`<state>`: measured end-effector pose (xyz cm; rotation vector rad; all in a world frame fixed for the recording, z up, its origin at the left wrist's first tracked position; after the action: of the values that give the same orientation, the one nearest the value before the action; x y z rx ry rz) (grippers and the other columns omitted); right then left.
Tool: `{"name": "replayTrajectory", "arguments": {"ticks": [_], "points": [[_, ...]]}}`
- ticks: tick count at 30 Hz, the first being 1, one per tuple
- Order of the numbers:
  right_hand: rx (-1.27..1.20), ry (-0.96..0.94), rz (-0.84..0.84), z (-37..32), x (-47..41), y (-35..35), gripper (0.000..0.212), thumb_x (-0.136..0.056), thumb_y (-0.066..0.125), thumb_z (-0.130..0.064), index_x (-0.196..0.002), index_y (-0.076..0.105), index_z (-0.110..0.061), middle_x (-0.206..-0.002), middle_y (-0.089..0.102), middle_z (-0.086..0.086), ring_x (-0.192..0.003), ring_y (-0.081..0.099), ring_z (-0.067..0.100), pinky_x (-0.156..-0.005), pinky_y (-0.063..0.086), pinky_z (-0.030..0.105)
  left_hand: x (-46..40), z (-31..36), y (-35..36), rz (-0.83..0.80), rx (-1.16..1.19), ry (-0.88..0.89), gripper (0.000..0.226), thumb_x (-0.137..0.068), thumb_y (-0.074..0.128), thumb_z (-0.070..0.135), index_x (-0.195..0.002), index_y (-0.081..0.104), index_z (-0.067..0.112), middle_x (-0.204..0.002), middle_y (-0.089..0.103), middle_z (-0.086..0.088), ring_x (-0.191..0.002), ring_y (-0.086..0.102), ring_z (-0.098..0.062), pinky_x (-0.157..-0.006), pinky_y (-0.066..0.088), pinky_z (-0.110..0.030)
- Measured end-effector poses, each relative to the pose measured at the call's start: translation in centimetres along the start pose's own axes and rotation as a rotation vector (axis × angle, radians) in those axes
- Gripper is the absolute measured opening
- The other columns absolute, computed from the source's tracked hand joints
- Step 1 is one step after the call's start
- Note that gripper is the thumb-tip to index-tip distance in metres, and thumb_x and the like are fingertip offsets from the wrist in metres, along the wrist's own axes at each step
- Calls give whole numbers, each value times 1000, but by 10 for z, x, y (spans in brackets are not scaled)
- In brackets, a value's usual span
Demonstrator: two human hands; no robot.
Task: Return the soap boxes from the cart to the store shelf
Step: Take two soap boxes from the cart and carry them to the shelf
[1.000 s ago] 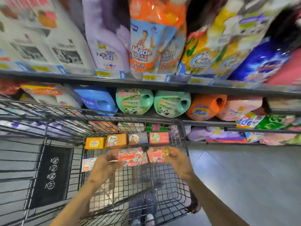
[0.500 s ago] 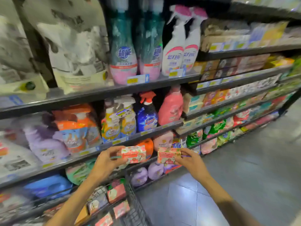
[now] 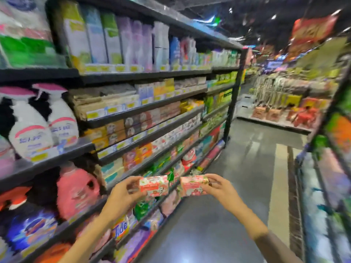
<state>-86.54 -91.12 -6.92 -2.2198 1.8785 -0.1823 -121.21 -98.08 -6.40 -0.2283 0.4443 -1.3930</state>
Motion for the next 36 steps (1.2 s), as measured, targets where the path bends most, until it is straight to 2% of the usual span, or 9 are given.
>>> {"name": "replayTrajectory", "arguments": {"ticks": [1, 4, 9, 13, 17, 22, 27, 32, 36], "points": [[6, -20, 13, -3, -9, -27, 44, -78, 84, -22, -117, 66, -14, -107, 75, 7, -100, 72, 21, -85, 58, 36, -18, 14, 23, -14, -2, 20, 47, -74, 89, 11, -115, 69, 23, -104, 77, 9, -97, 73, -7, -87, 57, -27], [7, -40, 67, -10, -31, -102, 30, -83, 77, -6, -109, 67, -17, -96, 76, -3, -88, 72, 10, -78, 58, 27, -65, 59, 87, -55, 12, 66, 46, -75, 88, 13, -115, 68, 23, -101, 78, 11, -95, 72, -4, -84, 53, -21], [64, -91, 123, -20, -65, -201, 28, -85, 76, -9, -108, 67, -23, -104, 76, 2, -95, 73, 16, -81, 58, 29, -135, 114, 167, -105, -6, 125, 46, -75, 88, 16, -116, 69, 24, -101, 78, 13, -95, 73, -3, -88, 55, -28], [92, -102, 188, -22, -101, -259, 29, -87, 75, -14, -113, 66, -22, -106, 74, -4, -93, 71, 4, -74, 52, 14, -194, 146, 212, -116, 1, 171, 43, -77, 87, 15, -114, 69, 28, -99, 74, 27, -92, 69, 6, -80, 50, -11], [100, -108, 228, -13, -157, -303, 32, -89, 72, -12, -120, 66, -15, -110, 73, -1, -95, 71, 5, -73, 51, 12, -262, 158, 252, -143, 51, 182, 41, -79, 85, 17, -114, 69, 31, -104, 76, 16, -95, 72, -2, -85, 57, -28], [110, -100, 222, -3, -250, -338, 32, -90, 72, -14, -121, 66, -18, -112, 73, -3, -99, 69, 3, -78, 52, 13, -364, 156, 285, -149, 32, 220, 43, -80, 85, 24, -118, 68, 32, -109, 75, 14, -99, 70, -2, -87, 55, -31], [134, -111, 213, -6, -354, -359, 30, -89, 72, -8, -117, 66, -15, -107, 72, -6, -94, 69, -2, -73, 49, 8, -466, 153, 306, -92, 33, 190, 39, -84, 81, 20, -117, 66, 33, -105, 75, 13, -92, 68, 8, -75, 52, -19], [138, -121, 137, -2, -464, -361, 29, -89, 69, -3, -115, 64, -14, -105, 72, -6, -87, 68, -8, -71, 50, 8, -549, 125, 302, -30, -16, 138, 43, -79, 85, 19, -117, 69, 33, -106, 76, 15, -100, 70, -1, -86, 57, -28], [133, -158, 19, 10, -566, -333, 37, -88, 72, -9, -124, 63, -13, -112, 73, 0, -98, 70, 5, -82, 58, 24, -589, 97, 276, 80, -52, 61, 42, -78, 86, 15, -114, 70, 31, -105, 76, 13, -99, 69, 1, -92, 55, -31]]}}
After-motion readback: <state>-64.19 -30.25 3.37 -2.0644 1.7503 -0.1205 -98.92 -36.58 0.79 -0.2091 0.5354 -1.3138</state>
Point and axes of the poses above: each hand's wrist, its own x-axis away from the middle knuckle, its own y-axis out of the palm, z = x × y, the point moved 9 cm from there along -x, towards the middle knuckle
